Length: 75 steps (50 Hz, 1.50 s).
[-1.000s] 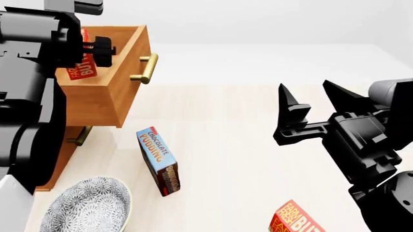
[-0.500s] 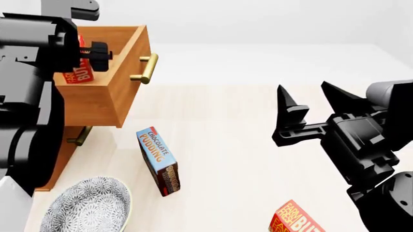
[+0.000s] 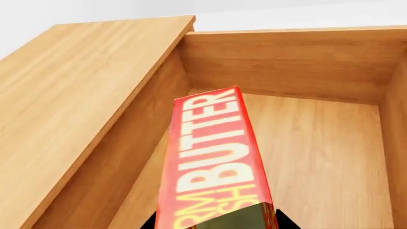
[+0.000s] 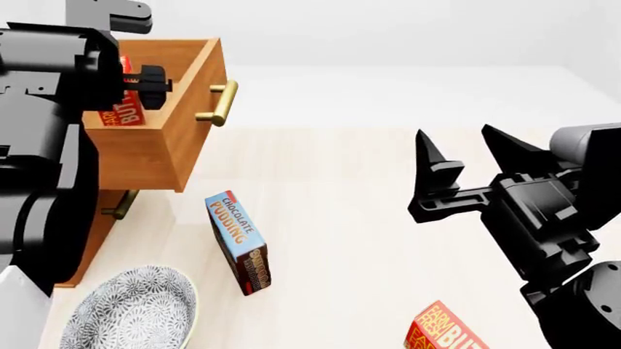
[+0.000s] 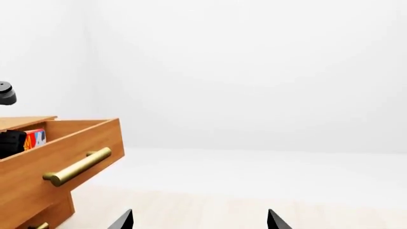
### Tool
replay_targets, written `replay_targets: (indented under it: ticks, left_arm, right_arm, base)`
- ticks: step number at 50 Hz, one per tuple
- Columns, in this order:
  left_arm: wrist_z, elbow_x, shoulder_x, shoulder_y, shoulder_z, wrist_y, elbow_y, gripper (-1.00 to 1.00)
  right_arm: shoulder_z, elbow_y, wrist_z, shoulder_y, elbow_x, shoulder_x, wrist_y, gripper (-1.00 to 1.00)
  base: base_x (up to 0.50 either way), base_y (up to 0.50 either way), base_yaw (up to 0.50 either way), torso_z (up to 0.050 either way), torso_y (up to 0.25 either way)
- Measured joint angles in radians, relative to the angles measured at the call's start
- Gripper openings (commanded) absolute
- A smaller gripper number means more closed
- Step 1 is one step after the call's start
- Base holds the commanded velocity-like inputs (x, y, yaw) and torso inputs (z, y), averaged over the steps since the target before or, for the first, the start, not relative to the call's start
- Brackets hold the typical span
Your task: Put the butter at the front in the top drawer of the cabinet and close it.
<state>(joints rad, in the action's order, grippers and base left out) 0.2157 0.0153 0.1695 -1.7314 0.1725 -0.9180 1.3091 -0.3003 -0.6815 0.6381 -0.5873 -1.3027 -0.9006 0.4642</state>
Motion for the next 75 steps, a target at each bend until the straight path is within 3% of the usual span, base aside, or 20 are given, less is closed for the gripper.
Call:
replay_targets:
  ticks: [13, 14, 56, 72, 75]
  left_arm:
    - [-0.010, -0.010, -0.001, -0.002, 0.005, -0.003, 0.000, -1.00]
    - [-0.012, -0.011, -0.002, -0.002, 0.007, -0.003, 0.000, 1.00]
    - [-0.007, -0.017, -0.018, -0.077, 0.041, 0.099, 0.000, 1.00]
    - [-0.091, -0.023, -0.071, -0.109, 0.099, 0.227, -0.003, 1.00]
    - [-0.117, -0.023, -0.079, -0.086, 0.112, 0.206, -0.077, 1.00]
  right_arm:
    - [0.006, -0.005, 0.001, 0.003, -0.004, -0.003, -0.005, 1.00]
    - [0.006, -0.006, 0.001, 0.003, -0.004, -0.004, -0.005, 1.00]
    - [0.009, -0.011, -0.010, 0.017, 0.004, -0.003, -0.017, 1.00]
    - [0.008, -0.013, -0.021, 0.033, 0.014, 0.002, -0.027, 1.00]
    - [0.008, -0.014, -0.022, 0.034, 0.014, 0.002, -0.028, 1.00]
  base:
    - [0.00, 0.00, 0.00, 0.000, 0.001]
    - [0.00, 0.00, 0.00, 0.000, 0.010]
    - [0.00, 0.00, 0.00, 0.000, 0.000]
    - [0.00, 0.00, 0.00, 0.000, 0.000]
    - [0.00, 0.00, 0.00, 0.000, 0.000]
